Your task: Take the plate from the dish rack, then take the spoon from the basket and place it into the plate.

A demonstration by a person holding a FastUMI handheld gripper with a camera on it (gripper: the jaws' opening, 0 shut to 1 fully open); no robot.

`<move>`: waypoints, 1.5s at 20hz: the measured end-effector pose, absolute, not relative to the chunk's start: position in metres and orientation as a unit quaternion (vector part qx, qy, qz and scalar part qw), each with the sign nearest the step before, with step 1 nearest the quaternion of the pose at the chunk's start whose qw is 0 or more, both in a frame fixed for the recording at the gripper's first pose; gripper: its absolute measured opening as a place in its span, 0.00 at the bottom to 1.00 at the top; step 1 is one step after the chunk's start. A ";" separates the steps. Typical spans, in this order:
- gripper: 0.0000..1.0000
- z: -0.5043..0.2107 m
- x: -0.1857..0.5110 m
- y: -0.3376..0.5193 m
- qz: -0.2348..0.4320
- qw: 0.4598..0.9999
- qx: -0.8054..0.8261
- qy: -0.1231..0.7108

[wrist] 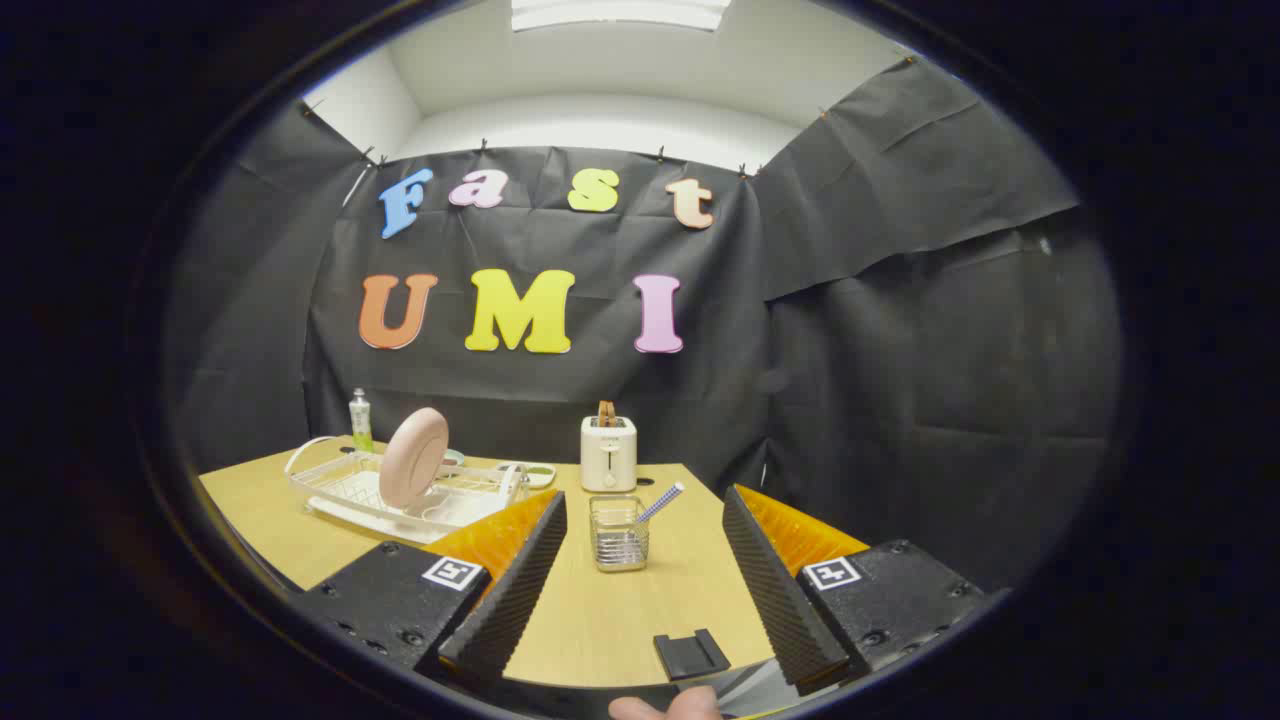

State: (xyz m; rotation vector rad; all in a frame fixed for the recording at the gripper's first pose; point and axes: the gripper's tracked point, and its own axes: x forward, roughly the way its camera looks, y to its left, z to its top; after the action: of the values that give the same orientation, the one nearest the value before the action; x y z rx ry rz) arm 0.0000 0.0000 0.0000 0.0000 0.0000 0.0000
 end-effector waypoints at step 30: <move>1.00 0.032 0.023 0.036 0.035 0.999 -0.005 -0.001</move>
State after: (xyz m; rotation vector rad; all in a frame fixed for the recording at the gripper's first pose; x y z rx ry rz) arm 0.0228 0.0363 0.0323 -0.0108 -0.0024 0.0700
